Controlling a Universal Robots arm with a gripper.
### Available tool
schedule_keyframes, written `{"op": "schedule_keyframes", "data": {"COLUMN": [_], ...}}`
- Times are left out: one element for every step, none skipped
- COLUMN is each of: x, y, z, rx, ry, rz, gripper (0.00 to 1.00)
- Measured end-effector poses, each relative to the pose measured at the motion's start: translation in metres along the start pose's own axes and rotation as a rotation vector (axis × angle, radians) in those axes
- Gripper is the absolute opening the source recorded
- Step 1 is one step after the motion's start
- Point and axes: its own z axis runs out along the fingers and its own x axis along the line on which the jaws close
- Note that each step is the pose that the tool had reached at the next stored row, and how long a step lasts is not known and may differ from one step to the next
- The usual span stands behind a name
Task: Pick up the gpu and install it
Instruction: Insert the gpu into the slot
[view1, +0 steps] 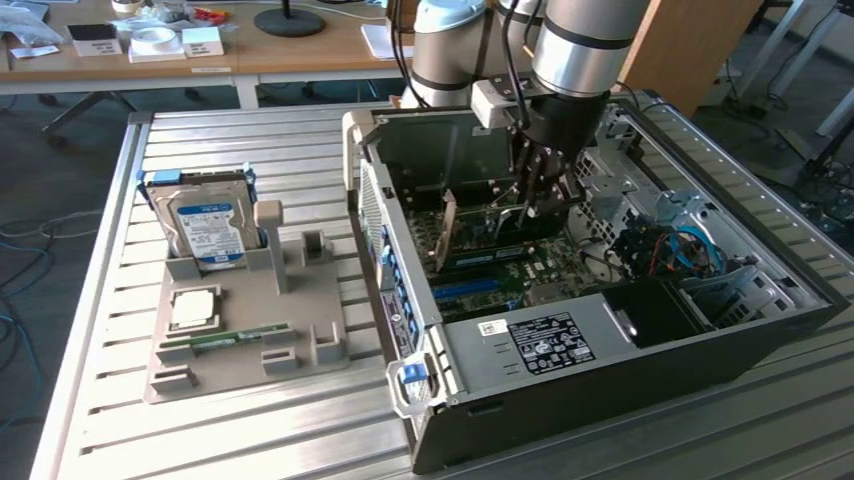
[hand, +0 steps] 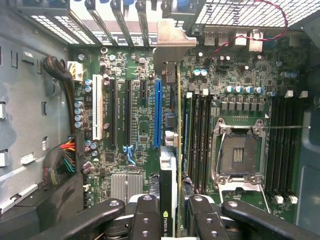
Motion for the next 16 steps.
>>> {"op": "schedule_keyframes", "data": {"x": [0.0,0.0001,0.0006,0.0014,0.0019,0.0022,0.0024,0.0027,0.0028,0.0029,0.003,0.003,0.003,0.003,0.003,0.0031], "y": [0.0,0.0,0.0,0.0,0.0001,0.0001,0.0002,0.0003,0.0003,0.0004,0.0006,0.0006,0.0007,0.0007,0.0007,0.0007], "z": [0.0,0.0,0.0,0.0,0.0,0.0008,0.0018,0.0031,0.0048,0.0066,0.0083,0.0096,0.0099,0.0098,0.0098,0.0099], "rx": [0.0,0.0,0.0,0.0,0.0,0.0,0.0001,0.0,0.0,0.0,0.0,0.0,0.0,0.0,-0.0001,0.0], "ry": [0.0,0.0,-0.0001,-0.0001,0.0001,-0.0002,-0.0001,0.0,0.0001,0.0,0.0,-0.0001,0.0,0.0001,0.0001,0.0001], "rz": [0.0,0.0,0.0,0.0,0.0,0.0,0.0,0.0,0.0,0.0,0.0,0.0,0.0,0.0,0.0,0.0], "gripper": [0.27,0.27,0.27,0.27,0.27,0.27,0.27,0.27,0.27,0.27,0.27,0.27,0.27,0.27,0.27,0.27]}}
